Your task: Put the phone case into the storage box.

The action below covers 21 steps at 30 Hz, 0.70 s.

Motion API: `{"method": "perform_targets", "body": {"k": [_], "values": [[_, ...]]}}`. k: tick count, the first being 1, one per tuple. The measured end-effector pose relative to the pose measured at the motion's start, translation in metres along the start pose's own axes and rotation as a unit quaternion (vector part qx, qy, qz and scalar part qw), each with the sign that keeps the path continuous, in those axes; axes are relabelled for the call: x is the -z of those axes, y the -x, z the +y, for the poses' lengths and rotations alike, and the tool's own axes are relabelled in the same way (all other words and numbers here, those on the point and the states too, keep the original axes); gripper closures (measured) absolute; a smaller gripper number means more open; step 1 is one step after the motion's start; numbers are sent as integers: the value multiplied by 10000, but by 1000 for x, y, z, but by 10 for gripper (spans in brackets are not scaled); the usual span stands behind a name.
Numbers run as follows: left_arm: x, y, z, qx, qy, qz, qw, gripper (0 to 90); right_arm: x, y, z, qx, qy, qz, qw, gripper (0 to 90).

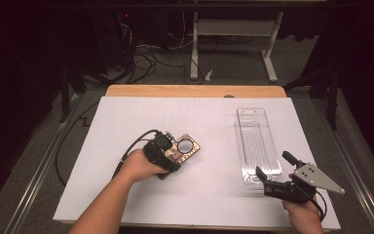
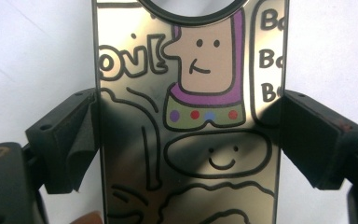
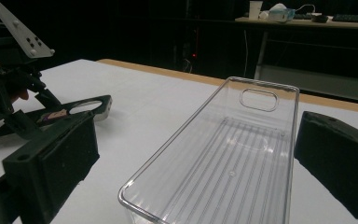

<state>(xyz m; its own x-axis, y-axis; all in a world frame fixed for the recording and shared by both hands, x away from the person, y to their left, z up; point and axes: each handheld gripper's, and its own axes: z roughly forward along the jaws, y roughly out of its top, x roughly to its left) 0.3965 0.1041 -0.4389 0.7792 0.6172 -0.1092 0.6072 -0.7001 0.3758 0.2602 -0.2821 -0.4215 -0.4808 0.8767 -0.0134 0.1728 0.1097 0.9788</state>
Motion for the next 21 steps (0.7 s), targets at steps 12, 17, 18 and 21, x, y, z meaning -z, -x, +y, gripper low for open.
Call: {"method": "perform_targets", "body": {"k": [12,17,18,21], "values": [[13,-7,-19,215,507,50,9985,134,0,-1,0,11,2,-2,10000,2],[17,-7,-27,248,738,78,9969,134,0,-1,0,22,-3,-2,10000,2],[17,-7,-29,242,798,55,9965,134,0,-1,0,23,-4,-2,10000,2],[20,-4,-33,254,994,44,9947,134,-1,-1,0,26,-6,-5,10000,2]]}}
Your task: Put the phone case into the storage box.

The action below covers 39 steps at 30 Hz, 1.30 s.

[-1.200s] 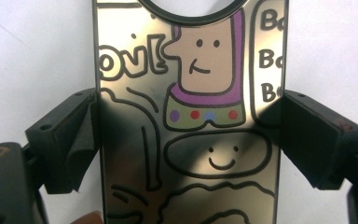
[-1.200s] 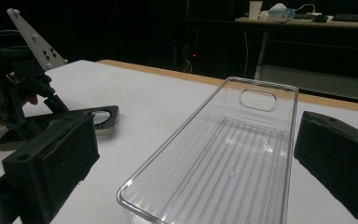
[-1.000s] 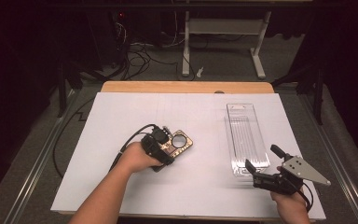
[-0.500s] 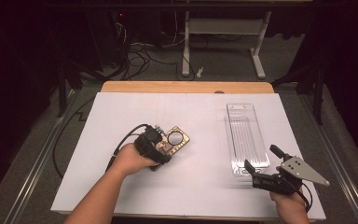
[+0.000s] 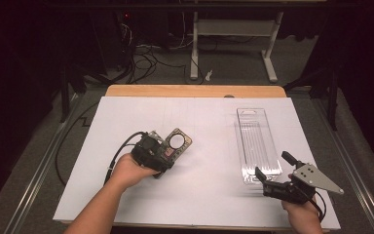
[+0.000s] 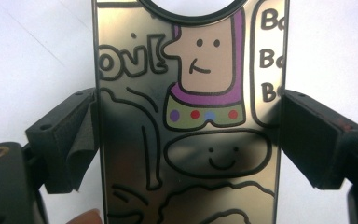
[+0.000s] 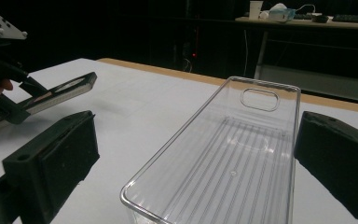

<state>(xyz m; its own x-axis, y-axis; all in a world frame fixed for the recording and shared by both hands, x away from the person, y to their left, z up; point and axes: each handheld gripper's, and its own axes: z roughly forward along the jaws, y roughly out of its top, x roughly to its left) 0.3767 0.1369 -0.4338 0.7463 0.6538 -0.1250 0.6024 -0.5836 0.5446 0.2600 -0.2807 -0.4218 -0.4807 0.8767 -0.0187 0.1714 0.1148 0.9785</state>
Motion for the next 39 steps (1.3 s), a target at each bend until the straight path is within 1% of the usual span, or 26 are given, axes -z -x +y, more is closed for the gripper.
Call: {"method": "perform_targets", "body": {"k": [2,5,6,7,8,9,10,12,14,15,16,17,18,20,21,23,24,26,27,29,30,32,33,35,36,39], "values": [[2,0,-3,56,125,-76,9999,134,0,0,0,-2,-1,-5,10000,2],[3,3,-7,41,278,-66,9996,134,0,-1,0,7,-2,-7,10000,2],[3,3,-8,37,301,-99,9995,134,0,-1,0,-1,-5,-2,10000,2],[4,4,-10,22,338,-79,9994,134,0,-1,0,-1,-10,-3,10000,2],[4,4,-10,40,342,-158,9993,133,-1,-1,0,1,-19,2,10000,2],[4,5,-11,50,374,-188,9991,134,-1,-1,0,7,-15,7,10000,2],[5,6,-12,39,410,-165,9990,133,-1,-1,0,11,-14,8,10000,2],[6,6,-14,70,466,-226,9986,133,-1,-2,0,16,-16,4,10000,2],[7,7,-17,49,548,-199,9983,134,0,-2,0,12,-13,6,10000,2],[7,8,-18,56,592,-241,9979,133,0,-1,0,20,-6,7,10000,2],[8,9,-20,34,630,-203,9978,134,0,-1,0,14,-7,4,10000,2],[9,10,-21,-5,689,-122,9975,134,0,-1,0,9,1,-5,10000,2],[11,11,-23,-1,721,-160,9973,134,0,-1,0,9,10,-15,10000,2],[14,13,-27,-31,863,-60,9962,134,1,0,0,23,39,-15,10000,2],[15,12,-29,22,915,-134,9957,134,1,0,0,15,42,-17,10000,2],[18,12,-34,58,992,-149,9949,134,0,0,0,14,37,-22,10000,2],[18,12,-36,98,1002,-226,9947,134,0,0,0,30,35,-17,10000,2],[20,13,-40,106,1074,-224,9939,133,0,-1,0,46,37,-7,10000,2],[21,13,-42,104,1118,-330,9931,133,0,-1,0,50,38,-5,10000,2],[22,14,-44,73,1195,-289,9924,134,0,-1,0,40,32,-15,10000,2],[23,15,-45,75,1224,-332,9919,133,0,-1,0,30,31,-18,10000,2],[24,16,-46,29,1317,-306,9908,133,0,-1,0,27,36,-26,10000,2],[25,16,-47,45,1366,-329,9901,133,1,-1,0,32,38,-23,10000,2],[26,16,-49,59,1486,-305,9884,134,1,-1,0,43,40,-23,10000,2],[26,16,-50,100,1520,-358,9877,133,1,-1,0,42,37,-23,10000,2],[27,14,-53,102,1606,-307,9865,133,0,-2,0,44,38,-13,10000,2]]}}
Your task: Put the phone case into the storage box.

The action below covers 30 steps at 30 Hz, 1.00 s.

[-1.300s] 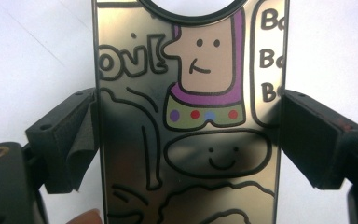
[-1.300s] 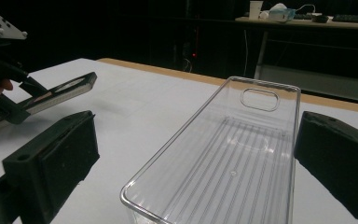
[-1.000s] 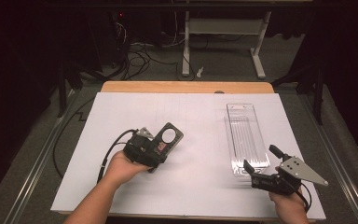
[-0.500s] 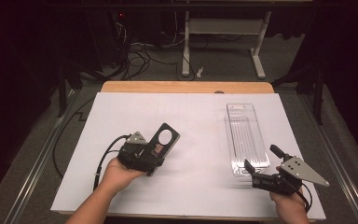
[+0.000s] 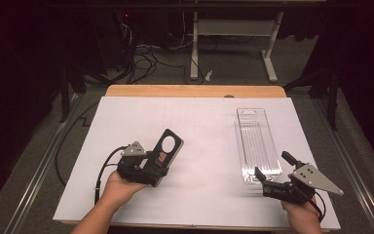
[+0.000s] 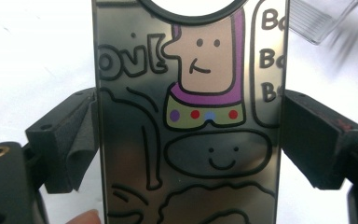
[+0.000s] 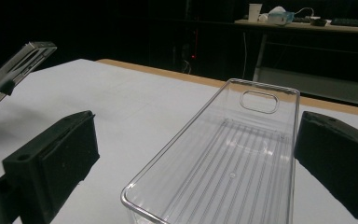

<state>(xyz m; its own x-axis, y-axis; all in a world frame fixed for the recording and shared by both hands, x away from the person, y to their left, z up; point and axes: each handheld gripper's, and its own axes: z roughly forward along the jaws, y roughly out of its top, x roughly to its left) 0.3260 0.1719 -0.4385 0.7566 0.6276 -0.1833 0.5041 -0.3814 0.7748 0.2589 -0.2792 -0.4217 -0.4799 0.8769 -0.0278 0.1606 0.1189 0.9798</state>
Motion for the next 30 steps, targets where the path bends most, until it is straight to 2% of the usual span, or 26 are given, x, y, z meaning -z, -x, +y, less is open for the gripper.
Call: {"method": "perform_targets", "body": {"k": [5,7,13,16,20,30], "values": [[3,-2,-5,-27,158,1,9999,134,0,0,0,18,-6,2,10000,2],[3,-4,-6,-4,153,-96,9998,134,0,0,0,22,-11,-9,10000,2],[5,-3,-8,-98,418,0,9991,133,-1,1,-1,14,-27,-26,10000,2],[5,-3,-9,-122,452,-3,9989,133,-1,0,-1,25,-36,-24,10000,2],[5,-1,-9,-181,481,-65,9987,133,-2,-2,-1,32,-75,92,9999,1],[10,1,-8,-316,862,-200,9956,133,-8,-11,6,49,-132,171,9998,1]]}}
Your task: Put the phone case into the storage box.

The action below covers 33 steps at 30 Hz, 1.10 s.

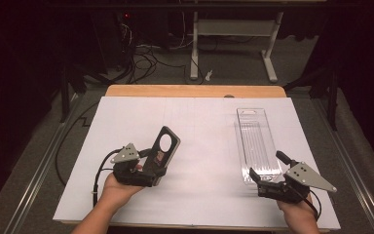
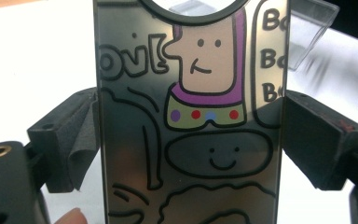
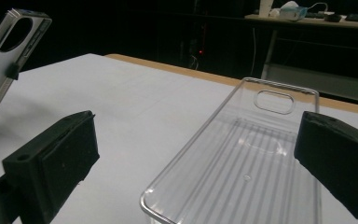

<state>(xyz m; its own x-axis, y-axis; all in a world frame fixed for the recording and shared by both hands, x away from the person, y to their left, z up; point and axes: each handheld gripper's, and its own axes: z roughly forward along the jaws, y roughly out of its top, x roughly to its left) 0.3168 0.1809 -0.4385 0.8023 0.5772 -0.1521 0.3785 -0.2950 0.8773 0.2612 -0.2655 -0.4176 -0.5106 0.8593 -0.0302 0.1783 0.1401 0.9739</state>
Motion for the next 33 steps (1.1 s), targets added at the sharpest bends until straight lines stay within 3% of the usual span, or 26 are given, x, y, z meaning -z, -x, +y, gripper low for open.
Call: {"method": "perform_targets", "body": {"k": [6,17,33], "values": [[3,-1,2,-42,148,-23,9999,133,-10,-10,12,74,-50,46,10000,0],[5,1,7,-111,108,-67,9999,133,-34,-22,43,209,61,183,9996,1],[4,-6,6,-16,62,-238,9997,133,-74,-49,45,153,-11,528,9985,1]]}}
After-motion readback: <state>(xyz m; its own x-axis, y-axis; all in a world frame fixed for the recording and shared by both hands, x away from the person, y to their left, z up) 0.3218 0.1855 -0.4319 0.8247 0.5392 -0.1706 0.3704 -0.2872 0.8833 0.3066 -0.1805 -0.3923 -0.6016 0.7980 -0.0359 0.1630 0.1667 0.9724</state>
